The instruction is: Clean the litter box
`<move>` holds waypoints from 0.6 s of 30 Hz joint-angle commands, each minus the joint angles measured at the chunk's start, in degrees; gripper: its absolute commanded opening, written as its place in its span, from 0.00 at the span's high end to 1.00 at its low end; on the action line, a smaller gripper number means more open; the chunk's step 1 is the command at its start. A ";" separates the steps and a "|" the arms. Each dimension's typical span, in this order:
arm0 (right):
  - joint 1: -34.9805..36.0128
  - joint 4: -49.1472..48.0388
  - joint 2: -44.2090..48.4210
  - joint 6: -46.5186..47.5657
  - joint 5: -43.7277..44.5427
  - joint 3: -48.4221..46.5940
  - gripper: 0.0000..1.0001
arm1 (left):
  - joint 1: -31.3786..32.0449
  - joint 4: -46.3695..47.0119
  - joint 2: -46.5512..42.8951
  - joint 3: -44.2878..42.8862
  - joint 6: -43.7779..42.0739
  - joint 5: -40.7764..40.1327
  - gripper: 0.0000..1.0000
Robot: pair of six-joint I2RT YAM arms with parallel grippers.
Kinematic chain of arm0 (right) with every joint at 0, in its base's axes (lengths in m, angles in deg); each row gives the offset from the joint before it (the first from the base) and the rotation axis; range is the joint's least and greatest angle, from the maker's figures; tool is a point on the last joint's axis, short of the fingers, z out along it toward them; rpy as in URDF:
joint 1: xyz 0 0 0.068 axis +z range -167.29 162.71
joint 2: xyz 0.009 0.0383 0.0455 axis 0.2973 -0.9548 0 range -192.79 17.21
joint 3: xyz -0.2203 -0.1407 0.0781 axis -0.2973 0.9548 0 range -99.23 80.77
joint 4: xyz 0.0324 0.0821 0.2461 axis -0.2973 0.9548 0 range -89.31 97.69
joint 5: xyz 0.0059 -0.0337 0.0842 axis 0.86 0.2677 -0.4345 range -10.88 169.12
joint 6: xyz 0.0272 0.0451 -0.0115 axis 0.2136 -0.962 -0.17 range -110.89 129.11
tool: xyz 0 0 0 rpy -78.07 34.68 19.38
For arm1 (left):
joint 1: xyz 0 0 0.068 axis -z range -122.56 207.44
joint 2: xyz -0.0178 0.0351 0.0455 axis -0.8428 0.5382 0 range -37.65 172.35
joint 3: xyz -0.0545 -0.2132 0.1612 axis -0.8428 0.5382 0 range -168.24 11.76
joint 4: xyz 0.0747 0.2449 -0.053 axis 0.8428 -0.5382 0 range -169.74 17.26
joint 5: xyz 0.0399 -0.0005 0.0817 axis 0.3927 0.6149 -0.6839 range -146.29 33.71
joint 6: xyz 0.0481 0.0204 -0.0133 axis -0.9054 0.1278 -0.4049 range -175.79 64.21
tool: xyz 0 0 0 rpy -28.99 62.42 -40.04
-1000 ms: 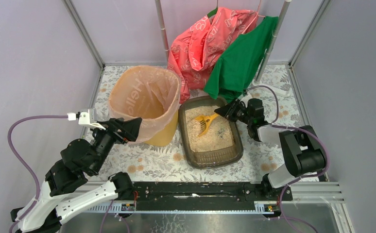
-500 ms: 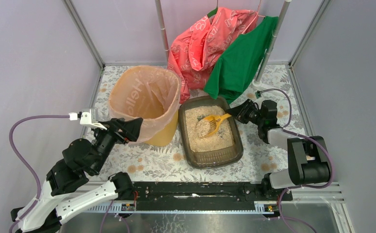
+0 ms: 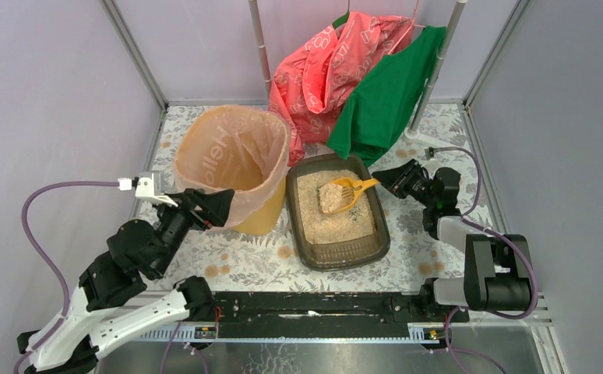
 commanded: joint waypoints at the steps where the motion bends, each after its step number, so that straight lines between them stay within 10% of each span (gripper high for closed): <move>1: 0.64 -1.49 1.52 0.56 -2.79 0.06 1.00 | 0.47 4.19 1.92 0.33 -0.07 1.22 0.01; 12: 3.14 -0.30 0.88 1.74 -4.16 -1.54 1.00 | 0.44 5.48 2.94 0.41 0.28 1.99 0.01; 18: 3.49 -15.13 -3.84 -6.38 -3.61 2.14 1.00 | 0.44 5.82 2.68 -0.02 0.30 2.07 0.01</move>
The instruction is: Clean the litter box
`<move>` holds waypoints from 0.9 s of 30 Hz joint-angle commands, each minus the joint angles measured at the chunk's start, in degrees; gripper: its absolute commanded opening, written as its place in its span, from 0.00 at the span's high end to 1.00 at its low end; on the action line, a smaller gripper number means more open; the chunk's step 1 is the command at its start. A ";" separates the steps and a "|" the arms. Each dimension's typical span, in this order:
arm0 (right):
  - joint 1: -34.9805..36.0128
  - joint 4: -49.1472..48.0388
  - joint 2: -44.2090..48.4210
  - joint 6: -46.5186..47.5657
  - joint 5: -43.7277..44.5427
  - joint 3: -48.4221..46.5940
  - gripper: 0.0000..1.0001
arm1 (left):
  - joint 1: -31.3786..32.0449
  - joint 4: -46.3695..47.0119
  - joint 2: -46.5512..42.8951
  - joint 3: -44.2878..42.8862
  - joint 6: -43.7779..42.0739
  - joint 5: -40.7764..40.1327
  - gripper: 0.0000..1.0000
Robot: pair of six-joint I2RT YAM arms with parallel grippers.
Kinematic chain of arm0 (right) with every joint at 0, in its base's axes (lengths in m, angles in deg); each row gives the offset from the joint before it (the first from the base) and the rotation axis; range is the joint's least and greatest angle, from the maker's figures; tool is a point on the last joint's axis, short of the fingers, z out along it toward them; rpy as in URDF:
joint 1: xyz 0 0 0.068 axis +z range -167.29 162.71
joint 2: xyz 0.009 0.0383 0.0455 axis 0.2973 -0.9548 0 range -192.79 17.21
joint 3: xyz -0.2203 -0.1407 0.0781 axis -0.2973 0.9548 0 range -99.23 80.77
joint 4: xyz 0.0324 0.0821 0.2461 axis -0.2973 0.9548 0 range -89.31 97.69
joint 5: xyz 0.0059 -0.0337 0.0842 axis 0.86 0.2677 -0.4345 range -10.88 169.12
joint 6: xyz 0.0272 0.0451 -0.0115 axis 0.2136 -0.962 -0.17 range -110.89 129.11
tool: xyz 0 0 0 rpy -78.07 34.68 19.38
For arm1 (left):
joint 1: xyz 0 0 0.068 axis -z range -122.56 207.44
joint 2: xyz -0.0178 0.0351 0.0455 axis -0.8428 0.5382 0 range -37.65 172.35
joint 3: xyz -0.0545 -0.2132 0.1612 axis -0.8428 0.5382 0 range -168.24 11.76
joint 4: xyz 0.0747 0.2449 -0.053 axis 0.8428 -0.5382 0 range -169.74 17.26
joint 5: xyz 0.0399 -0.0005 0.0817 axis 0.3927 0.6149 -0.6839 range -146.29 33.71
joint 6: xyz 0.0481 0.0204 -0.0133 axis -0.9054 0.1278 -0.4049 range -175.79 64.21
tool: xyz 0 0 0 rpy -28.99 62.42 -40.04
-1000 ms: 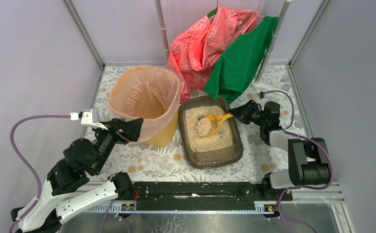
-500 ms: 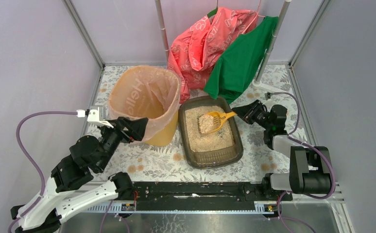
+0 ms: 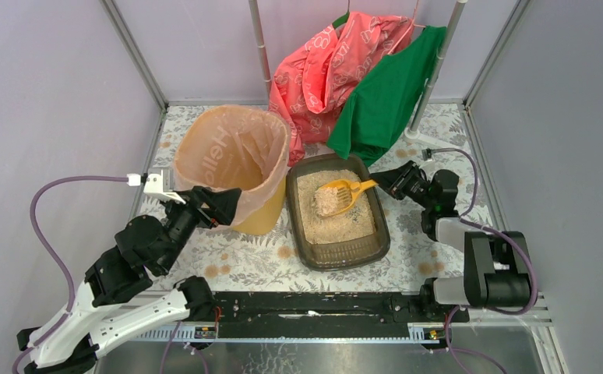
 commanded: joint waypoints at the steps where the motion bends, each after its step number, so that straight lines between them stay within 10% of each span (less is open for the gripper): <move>1: 2.08 -17.26 -5.92 -8.73 -1.25 1.76 1.00 | 0.42 4.16 -0.18 -0.14 -0.15 0.17 0.01; 7: -2.58 -31.64 -13.06 -14.71 -2.87 4.80 1.00 | 0.42 3.33 1.01 -1.96 -0.42 0.46 0.01; 27: -5.42 -34.03 -11.90 -16.39 -7.42 4.53 1.00 | 0.37 4.89 1.97 -1.74 1.02 -0.10 0.01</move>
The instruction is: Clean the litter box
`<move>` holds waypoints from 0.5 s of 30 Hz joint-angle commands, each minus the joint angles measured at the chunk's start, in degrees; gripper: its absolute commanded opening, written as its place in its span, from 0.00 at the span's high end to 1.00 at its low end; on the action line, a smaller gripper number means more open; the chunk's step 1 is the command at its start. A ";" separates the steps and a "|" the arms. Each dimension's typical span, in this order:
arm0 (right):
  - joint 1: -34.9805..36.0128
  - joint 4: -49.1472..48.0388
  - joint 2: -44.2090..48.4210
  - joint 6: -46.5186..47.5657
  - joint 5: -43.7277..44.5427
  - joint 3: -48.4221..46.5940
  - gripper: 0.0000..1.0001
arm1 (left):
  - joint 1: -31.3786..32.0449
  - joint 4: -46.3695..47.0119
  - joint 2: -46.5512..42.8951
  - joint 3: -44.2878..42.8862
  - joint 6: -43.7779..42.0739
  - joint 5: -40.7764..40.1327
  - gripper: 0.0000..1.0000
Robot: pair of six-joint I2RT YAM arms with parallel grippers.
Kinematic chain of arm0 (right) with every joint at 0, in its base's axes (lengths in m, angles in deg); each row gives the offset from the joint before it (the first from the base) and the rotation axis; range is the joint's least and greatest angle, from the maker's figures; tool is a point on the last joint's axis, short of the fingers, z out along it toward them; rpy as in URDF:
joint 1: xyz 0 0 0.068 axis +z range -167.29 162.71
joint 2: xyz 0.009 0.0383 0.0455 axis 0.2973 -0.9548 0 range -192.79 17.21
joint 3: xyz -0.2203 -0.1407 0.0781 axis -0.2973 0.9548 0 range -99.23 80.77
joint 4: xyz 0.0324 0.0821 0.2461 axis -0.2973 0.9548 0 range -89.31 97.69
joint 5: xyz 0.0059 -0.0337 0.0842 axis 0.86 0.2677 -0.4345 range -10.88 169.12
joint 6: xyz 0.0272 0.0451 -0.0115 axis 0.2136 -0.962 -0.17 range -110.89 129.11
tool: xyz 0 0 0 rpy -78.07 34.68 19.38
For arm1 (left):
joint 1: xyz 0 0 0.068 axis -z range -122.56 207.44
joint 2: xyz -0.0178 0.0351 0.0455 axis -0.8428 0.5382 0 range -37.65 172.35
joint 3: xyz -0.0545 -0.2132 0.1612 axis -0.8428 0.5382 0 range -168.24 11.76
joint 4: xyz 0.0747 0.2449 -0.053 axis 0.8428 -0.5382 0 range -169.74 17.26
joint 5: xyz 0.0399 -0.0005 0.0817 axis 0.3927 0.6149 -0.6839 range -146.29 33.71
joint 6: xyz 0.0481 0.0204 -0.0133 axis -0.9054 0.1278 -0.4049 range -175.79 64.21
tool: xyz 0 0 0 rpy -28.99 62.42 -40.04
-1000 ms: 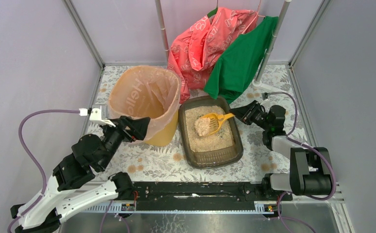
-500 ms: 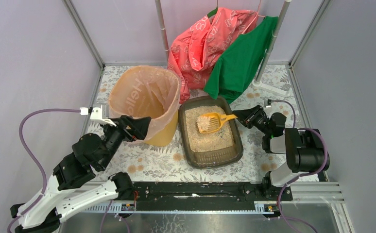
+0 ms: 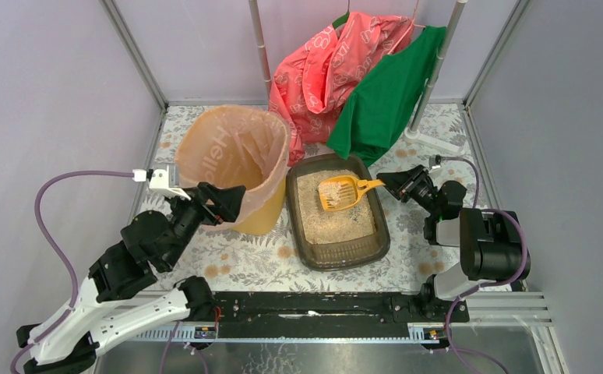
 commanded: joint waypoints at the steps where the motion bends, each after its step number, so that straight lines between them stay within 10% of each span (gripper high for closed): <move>1: -1.96 -8.92 -0.27 -3.68 -2.40 0.33 1.00 | 0.39 3.88 -0.82 -0.89 0.31 -0.50 0.01; 15: 0.56 -12.25 -3.48 -4.30 -0.35 1.49 1.00 | 0.37 3.16 -2.37 0.03 1.58 -0.72 0.01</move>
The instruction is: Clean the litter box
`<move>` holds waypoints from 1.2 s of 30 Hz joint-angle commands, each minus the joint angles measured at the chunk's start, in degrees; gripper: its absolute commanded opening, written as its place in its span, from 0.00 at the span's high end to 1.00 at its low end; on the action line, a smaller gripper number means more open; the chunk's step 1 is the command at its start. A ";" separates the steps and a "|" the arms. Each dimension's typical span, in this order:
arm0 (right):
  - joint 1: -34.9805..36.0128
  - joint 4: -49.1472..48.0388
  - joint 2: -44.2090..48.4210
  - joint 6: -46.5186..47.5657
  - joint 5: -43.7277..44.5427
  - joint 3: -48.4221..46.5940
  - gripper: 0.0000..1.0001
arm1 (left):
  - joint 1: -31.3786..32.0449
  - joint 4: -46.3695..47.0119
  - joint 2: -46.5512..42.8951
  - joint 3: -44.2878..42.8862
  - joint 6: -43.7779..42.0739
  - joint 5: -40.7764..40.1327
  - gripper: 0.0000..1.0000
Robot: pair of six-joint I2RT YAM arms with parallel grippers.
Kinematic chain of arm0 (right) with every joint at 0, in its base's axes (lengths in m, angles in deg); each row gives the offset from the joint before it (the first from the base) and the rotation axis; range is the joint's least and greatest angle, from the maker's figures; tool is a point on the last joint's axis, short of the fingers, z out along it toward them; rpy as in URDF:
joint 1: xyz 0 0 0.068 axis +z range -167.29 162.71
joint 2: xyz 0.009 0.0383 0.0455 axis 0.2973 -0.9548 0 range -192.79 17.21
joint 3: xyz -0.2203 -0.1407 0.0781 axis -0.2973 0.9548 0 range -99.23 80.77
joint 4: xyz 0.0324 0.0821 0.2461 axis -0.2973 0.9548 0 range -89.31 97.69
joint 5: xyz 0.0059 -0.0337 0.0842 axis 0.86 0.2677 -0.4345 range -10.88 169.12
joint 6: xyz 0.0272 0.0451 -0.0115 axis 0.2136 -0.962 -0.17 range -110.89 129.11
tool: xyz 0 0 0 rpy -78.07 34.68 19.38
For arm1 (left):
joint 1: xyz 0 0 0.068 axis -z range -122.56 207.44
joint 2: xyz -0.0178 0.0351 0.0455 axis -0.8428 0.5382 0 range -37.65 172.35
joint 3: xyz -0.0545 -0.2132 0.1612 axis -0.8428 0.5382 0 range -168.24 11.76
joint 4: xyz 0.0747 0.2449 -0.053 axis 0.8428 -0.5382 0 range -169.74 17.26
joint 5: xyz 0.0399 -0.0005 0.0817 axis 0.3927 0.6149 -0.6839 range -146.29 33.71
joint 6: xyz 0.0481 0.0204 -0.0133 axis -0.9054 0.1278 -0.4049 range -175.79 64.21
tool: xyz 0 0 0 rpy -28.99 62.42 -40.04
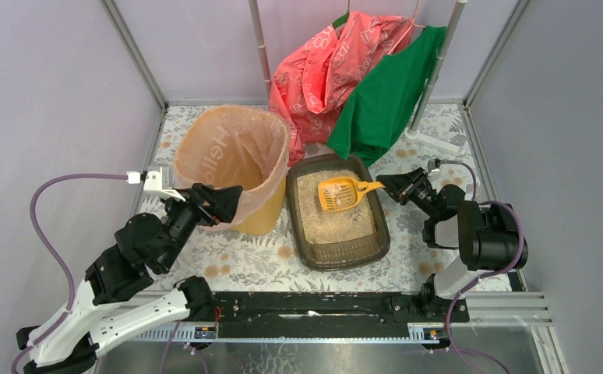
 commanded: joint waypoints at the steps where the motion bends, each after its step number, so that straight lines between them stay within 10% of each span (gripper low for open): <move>1: -1.62 -5.57 1.52 -0.91 0.60 0.92 1.00 | 0.40 3.13 -0.89 0.12 0.59 -0.64 0.01; 36: 1.11 4.94 6.81 6.06 1.38 1.91 1.00 | 0.36 3.89 -2.39 1.62 -0.76 -1.65 0.01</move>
